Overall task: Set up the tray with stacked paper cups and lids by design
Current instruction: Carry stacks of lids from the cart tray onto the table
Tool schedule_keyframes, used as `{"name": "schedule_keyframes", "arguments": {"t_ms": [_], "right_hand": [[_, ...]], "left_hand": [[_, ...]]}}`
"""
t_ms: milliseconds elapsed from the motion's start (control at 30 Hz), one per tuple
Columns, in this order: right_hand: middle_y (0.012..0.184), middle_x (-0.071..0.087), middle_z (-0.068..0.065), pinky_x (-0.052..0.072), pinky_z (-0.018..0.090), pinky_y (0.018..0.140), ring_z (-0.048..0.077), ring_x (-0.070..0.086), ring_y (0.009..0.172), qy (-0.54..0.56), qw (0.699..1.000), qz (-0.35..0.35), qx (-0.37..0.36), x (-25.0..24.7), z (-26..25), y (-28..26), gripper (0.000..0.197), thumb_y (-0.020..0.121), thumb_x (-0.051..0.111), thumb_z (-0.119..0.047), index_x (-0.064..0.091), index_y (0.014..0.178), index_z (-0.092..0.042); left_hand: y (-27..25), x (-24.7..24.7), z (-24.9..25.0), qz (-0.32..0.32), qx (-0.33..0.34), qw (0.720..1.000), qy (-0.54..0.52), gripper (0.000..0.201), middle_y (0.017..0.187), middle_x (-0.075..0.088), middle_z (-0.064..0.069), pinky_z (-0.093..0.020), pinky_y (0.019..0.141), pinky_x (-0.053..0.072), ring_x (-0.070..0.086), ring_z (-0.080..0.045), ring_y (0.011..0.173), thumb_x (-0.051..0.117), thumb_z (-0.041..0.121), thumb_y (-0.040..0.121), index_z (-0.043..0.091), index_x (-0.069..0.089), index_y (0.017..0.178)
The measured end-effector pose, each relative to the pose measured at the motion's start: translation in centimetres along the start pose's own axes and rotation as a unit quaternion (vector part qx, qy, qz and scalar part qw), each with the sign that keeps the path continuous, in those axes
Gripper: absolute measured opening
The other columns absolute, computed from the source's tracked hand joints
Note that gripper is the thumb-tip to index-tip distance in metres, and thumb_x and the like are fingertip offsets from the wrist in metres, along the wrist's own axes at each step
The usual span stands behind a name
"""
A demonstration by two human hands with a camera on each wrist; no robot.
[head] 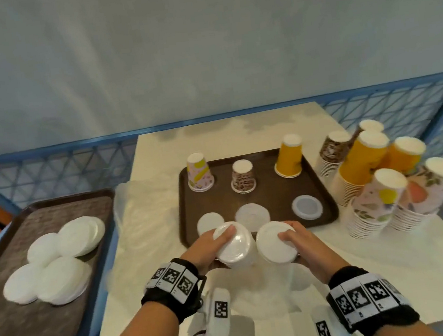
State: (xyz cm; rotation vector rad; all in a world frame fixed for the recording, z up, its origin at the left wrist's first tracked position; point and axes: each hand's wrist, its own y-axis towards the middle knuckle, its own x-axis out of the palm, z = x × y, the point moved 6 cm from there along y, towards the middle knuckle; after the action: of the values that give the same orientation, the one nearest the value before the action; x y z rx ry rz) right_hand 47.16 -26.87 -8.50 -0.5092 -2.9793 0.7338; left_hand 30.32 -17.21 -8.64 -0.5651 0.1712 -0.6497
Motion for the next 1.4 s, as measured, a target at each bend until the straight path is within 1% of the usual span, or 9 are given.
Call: {"name": "schedule_keyframes", "arguments": {"t_ms": [200, 400, 567, 633, 733, 900, 1067, 1300, 1400], "right_hand": [[0.121, 0.053, 0.009, 0.046, 0.039, 0.092, 0.024, 0.051, 0.108, 0.033, 0.996, 0.072, 0.032, -8.1, 3.3, 0.1, 0.03, 0.094, 0.042, -0.018, 0.044, 0.124, -0.018], [0.122, 0.048, 0.01, 0.042, 0.048, 0.101, 0.03, 0.046, 0.116, 0.019, 0.992, 0.107, 0.06, -11.9, 5.3, 1.5, 0.038, 0.094, 0.039, -0.016, 0.043, 0.132, -0.012], [0.131, 0.053, 0.016, 0.04, 0.048, 0.105, 0.032, 0.049, 0.12, -0.08, 0.991, 0.103, 0.038, -12.3, 5.5, 2.9, 0.04, 0.095, 0.045, -0.018, 0.045, 0.133, -0.005], [0.132, 0.054, 0.017, 0.039, 0.044, 0.105, 0.032, 0.049, 0.121, -0.129, 0.986, 0.105, 0.026, -12.3, 5.3, 3.4, 0.041, 0.094, 0.048, -0.018, 0.047, 0.133, -0.004], [0.131, 0.055, 0.017, 0.037, 0.04, 0.104, 0.032, 0.05, 0.121, -0.188, 0.976, 0.112, 0.013, -12.2, 5.2, 3.8, 0.041, 0.094, 0.049, -0.021, 0.048, 0.132, -0.004], [0.127, 0.059, 0.014, 0.037, 0.033, 0.1, 0.029, 0.053, 0.118, -0.262, 0.957, 0.123, -0.017, -11.9, 4.9, 3.9, 0.037, 0.093, 0.05, -0.021, 0.052, 0.128, -0.008], [0.127, 0.054, 0.011, 0.039, 0.032, 0.101, 0.026, 0.051, 0.117, -0.265, 0.951, 0.15, -0.053, -11.5, 4.3, 3.9, 0.038, 0.088, 0.058, -0.011, 0.053, 0.125, -0.011], [0.131, 0.047, 0.01, 0.04, 0.03, 0.102, 0.023, 0.05, 0.118, -0.268, 0.944, 0.168, -0.095, -11.0, 3.3, 3.4, 0.044, 0.086, 0.06, -0.005, 0.048, 0.127, -0.014], [0.135, 0.043, 0.007, 0.041, 0.036, 0.104, 0.024, 0.046, 0.122, -0.28, 0.928, 0.204, -0.138, -10.0, 1.5, 2.5, 0.046, 0.086, 0.062, -0.011, 0.046, 0.129, -0.018]], "left_hand": [[3.4, 8.1, -1.5, 0.009, -0.034, 0.999, -0.027, 0.036, 0.095, 0.062, -0.005, -0.031, 0.066, 0.053, 0.06, -0.018, 0.085, 0.047, 0.04, 0.094, 0.014, 0.053, 0.118], [4.9, 11.8, -2.9, 0.059, -0.075, 0.994, -0.045, 0.041, 0.112, 0.051, -0.014, -0.037, 0.065, 0.049, 0.051, -0.028, 0.099, 0.045, 0.026, 0.097, 0.007, 0.041, 0.133], [5.1, 11.5, -3.2, 0.102, -0.044, 0.992, 0.063, 0.05, 0.126, 0.057, -0.019, -0.052, 0.093, 0.051, 0.054, -0.036, 0.115, 0.052, 0.035, 0.092, 0.004, 0.046, 0.131], [5.2, 11.3, -2.9, 0.107, -0.018, 0.986, 0.128, 0.052, 0.125, 0.06, -0.019, -0.05, 0.098, 0.048, 0.056, -0.035, 0.115, 0.052, 0.041, 0.09, 0.005, 0.052, 0.127], [5.2, 10.9, -2.5, 0.128, 0.008, 0.97, 0.204, 0.043, 0.123, 0.062, -0.019, -0.045, 0.097, 0.048, 0.058, -0.034, 0.113, 0.047, 0.034, 0.095, 0.003, 0.057, 0.123], [5.4, 10.7, -2.5, 0.148, -0.014, 0.94, 0.306, 0.045, 0.125, 0.062, -0.017, -0.036, 0.096, 0.044, 0.057, -0.032, 0.115, 0.043, 0.037, 0.096, 0.003, 0.056, 0.123], [5.9, 10.4, -2.3, 0.179, -0.021, 0.918, 0.354, 0.039, 0.118, 0.064, -0.018, -0.032, 0.091, 0.044, 0.058, -0.03, 0.111, 0.046, 0.032, 0.095, 0.001, 0.061, 0.114], [6.1, 9.8, -2.1, 0.198, -0.02, 0.915, 0.35, 0.037, 0.122, 0.062, -0.016, -0.034, 0.099, 0.042, 0.051, -0.03, 0.121, 0.049, 0.031, 0.091, 0.004, 0.059, 0.116], [5.6, 9.5, -1.3, 0.207, 0.022, 0.916, 0.343, 0.032, 0.113, 0.063, -0.012, -0.032, 0.093, 0.046, 0.058, -0.025, 0.106, 0.051, 0.025, 0.09, 0.004, 0.063, 0.111]]}}
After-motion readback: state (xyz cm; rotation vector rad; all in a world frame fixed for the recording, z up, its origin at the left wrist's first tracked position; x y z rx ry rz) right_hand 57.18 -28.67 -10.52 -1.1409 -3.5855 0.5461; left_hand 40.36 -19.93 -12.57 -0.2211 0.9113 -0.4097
